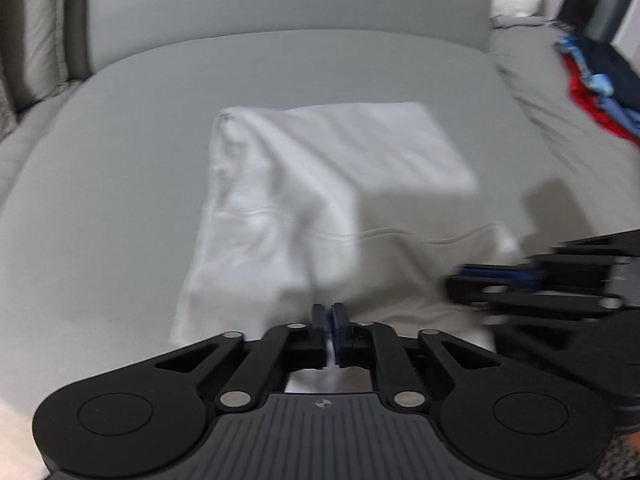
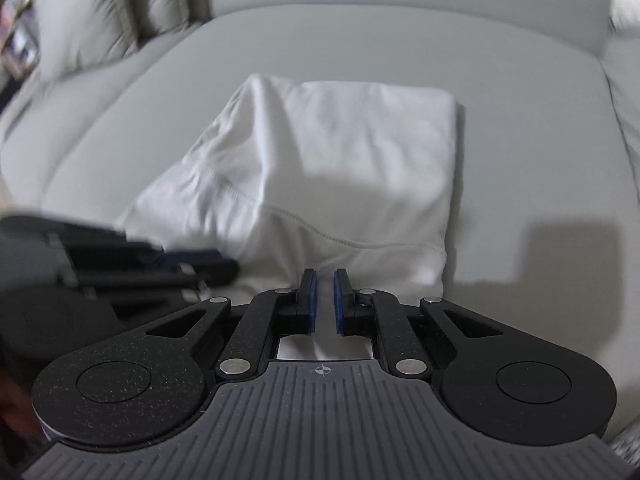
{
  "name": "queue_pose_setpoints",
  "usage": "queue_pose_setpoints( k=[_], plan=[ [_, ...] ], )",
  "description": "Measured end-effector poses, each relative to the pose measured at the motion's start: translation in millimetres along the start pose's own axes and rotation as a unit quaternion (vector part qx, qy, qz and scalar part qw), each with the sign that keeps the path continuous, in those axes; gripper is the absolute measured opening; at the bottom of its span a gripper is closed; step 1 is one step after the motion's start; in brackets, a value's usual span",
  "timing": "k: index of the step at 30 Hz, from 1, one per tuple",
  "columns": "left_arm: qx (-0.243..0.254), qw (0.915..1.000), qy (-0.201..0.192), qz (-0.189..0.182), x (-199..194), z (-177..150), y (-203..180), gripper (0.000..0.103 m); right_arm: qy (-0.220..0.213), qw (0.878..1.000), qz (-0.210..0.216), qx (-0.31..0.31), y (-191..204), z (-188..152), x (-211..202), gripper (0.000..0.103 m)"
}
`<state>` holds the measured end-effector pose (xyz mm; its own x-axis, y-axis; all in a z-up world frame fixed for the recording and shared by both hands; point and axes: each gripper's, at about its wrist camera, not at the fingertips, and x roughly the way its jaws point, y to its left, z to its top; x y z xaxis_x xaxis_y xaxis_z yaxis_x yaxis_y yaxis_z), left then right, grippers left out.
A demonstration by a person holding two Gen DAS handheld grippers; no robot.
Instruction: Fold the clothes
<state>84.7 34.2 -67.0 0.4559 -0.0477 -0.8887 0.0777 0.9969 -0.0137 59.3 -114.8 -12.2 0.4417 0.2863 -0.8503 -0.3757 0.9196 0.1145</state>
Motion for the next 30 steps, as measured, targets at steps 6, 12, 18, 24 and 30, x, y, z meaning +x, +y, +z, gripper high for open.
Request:
queue_pose_setpoints(
  k=[6, 12, 18, 24, 30],
  plan=[
    [-0.054, 0.9983, -0.023, -0.002, -18, -8, 23, 0.008, -0.002, 0.999, -0.045, 0.006, -28, -15, -18, 0.006],
    [-0.074, 0.9904, -0.102, -0.056, -32, 6, 25, 0.008, -0.035, 0.998, -0.03, 0.045, -46, -12, -36, 0.012],
    [-0.088, 0.9867, -0.117, -0.072, -8, 25, 24, 0.008, -0.046, 0.998, 0.002, 0.047, -31, 9, -12, 0.012],
    [-0.081, 0.9952, -0.053, 0.01, 16, 27, 32, 0.008, -0.024, 0.998, 0.029, 0.047, -10, 21, 19, 0.012],
    [-0.121, 0.9909, -0.055, 0.022, -3, 17, 55, 0.008, 0.004, 1.0, -0.025, 0.009, -6, 10, 26, 0.006]
  ],
)
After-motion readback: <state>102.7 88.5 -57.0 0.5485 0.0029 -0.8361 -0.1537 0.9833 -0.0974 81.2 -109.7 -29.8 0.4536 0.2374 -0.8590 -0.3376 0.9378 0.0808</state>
